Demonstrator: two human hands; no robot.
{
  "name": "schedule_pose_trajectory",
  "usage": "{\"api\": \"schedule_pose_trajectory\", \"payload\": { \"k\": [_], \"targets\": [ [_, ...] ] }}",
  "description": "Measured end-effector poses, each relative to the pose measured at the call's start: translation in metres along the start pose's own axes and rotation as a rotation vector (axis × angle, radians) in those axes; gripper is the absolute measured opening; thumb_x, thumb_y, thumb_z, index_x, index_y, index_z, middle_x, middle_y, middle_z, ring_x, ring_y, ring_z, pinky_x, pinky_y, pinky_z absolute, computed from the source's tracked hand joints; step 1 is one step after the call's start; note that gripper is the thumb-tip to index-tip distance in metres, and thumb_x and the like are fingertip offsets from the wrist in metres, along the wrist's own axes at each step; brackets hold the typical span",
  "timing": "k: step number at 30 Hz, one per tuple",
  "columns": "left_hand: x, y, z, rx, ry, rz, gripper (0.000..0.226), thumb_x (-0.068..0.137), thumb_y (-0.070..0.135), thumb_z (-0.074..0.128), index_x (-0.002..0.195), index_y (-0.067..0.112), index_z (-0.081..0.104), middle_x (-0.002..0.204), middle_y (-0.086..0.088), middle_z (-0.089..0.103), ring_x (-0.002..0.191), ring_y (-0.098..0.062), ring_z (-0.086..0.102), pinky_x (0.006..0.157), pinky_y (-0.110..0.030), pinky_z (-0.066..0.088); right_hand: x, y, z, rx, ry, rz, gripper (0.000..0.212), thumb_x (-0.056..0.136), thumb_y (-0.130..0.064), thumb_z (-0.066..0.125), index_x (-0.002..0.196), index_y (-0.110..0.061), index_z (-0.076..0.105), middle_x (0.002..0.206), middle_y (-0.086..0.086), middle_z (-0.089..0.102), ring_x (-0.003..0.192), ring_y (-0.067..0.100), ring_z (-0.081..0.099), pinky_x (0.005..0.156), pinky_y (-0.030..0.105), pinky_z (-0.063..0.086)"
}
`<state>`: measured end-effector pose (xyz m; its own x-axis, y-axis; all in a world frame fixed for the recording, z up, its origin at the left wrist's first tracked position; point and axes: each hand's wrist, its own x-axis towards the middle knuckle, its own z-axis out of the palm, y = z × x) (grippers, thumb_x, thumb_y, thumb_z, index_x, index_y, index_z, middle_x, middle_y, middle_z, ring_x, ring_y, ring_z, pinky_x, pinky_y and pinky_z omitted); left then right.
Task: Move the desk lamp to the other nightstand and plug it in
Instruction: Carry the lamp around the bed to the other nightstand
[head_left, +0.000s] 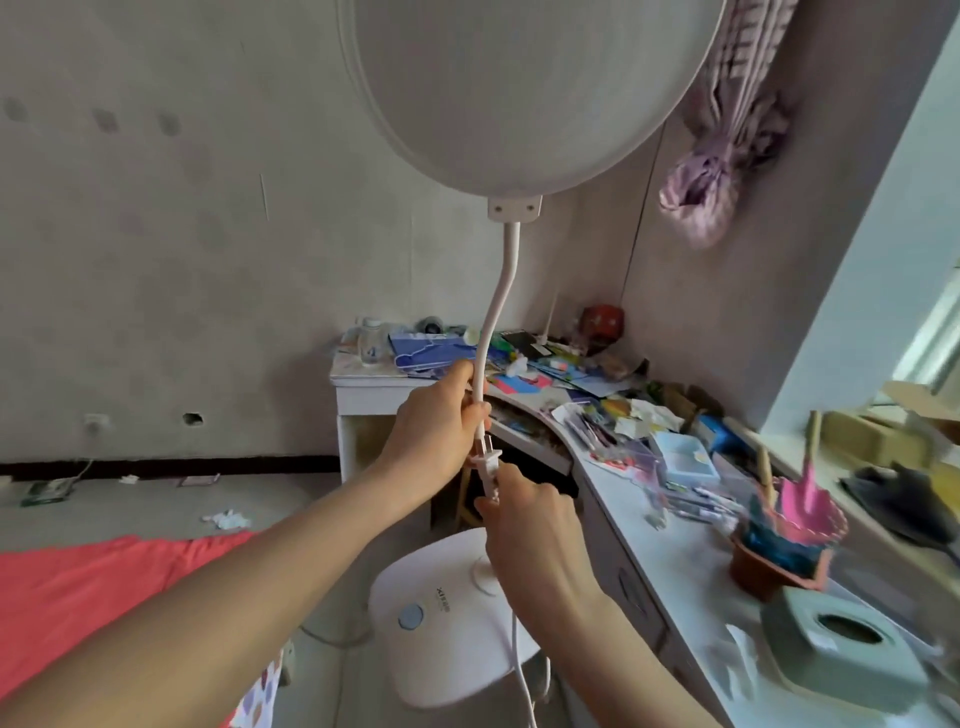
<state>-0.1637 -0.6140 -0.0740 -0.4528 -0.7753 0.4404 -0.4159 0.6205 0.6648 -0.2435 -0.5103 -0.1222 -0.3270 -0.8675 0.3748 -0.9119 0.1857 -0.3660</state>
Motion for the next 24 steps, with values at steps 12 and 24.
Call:
{"api": "schedule_pose_trajectory", "payload": {
  "k": [12, 24],
  "targets": [
    [0.129, -0.11, 0.0, -0.005, 0.06, -0.106, 0.014, 0.094, 0.016, 0.055, 0.095, 0.027, 0.047, 0.084, 0.001, 0.068, 0.066, -0.008, 0.065, 0.06, -0.032, 0.059, 0.153, -0.011, 0.082, -0.019, -0.079, -0.095, 0.015, 0.096, -0.022, 0.049, 0.108, -0.014, 0.049, 0.089, 0.01, 0.065, 0.069, 0.028, 0.049, 0.047, 0.028, 0.025],
    [0.252, -0.184, 0.001, 0.057, 0.231, -0.272, 0.005, 0.091, 0.013, 0.052, 0.095, 0.015, 0.05, 0.083, -0.005, 0.072, 0.073, -0.028, 0.068, 0.071, -0.044, 0.058, 0.32, 0.003, 0.146, 0.027, -0.12, -0.347, 0.023, 0.095, -0.029, 0.049, 0.112, -0.012, 0.05, 0.094, 0.013, 0.067, 0.084, 0.035, 0.061, 0.058, 0.031, 0.03]
  ]
}}
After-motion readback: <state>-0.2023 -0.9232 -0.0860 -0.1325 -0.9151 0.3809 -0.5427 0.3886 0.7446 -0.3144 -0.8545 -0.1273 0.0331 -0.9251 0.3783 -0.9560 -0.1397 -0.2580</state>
